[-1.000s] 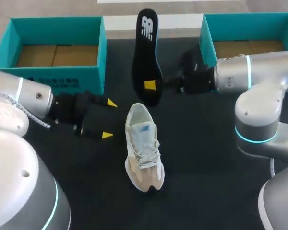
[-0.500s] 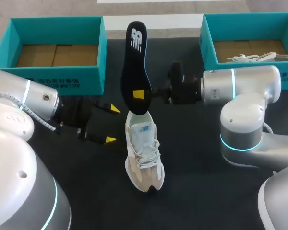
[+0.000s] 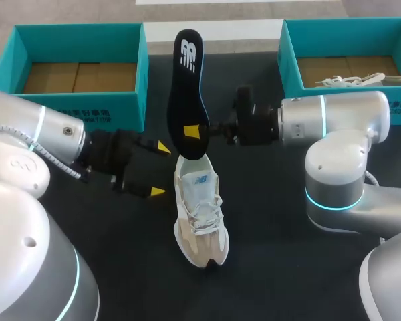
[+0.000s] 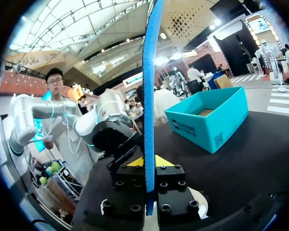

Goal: Take the shoe out of the shoebox, open the shoe tongue, remove and reinsert the insole, then place the shoe into the shoebox

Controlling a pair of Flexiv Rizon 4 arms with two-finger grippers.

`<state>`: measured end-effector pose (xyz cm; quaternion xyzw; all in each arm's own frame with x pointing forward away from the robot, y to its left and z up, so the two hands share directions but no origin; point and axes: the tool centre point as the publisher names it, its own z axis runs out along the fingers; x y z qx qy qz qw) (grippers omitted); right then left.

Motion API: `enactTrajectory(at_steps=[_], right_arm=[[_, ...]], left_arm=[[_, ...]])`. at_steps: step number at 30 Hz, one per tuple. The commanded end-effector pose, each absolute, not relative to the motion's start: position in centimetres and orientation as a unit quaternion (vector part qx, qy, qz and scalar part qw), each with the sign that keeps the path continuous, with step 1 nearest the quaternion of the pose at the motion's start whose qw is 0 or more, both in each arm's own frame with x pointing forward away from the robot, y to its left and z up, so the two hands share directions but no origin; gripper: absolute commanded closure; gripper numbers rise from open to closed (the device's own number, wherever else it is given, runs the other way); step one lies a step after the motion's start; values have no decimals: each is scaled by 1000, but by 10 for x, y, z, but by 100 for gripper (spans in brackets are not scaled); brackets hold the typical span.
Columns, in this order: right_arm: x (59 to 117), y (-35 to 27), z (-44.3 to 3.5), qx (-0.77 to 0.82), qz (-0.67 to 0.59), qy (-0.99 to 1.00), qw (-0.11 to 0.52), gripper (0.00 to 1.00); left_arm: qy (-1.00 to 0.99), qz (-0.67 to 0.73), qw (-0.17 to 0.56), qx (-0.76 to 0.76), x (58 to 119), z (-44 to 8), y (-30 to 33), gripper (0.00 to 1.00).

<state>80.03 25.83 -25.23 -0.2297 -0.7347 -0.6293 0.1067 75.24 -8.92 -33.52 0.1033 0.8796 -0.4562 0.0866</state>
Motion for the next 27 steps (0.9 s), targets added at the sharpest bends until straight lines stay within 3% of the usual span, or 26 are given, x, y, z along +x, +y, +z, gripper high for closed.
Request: enactTrajectory(at_steps=[1,27], right_arm=[[799,258,-261,-229,-631,-734,101,100],[787,243,-297,-191,-620,-742,169,100]], left_arm=[[882,-451,86,102,752,-334,-93,0],[882,-451,86,102,752,-334,-93,0]])
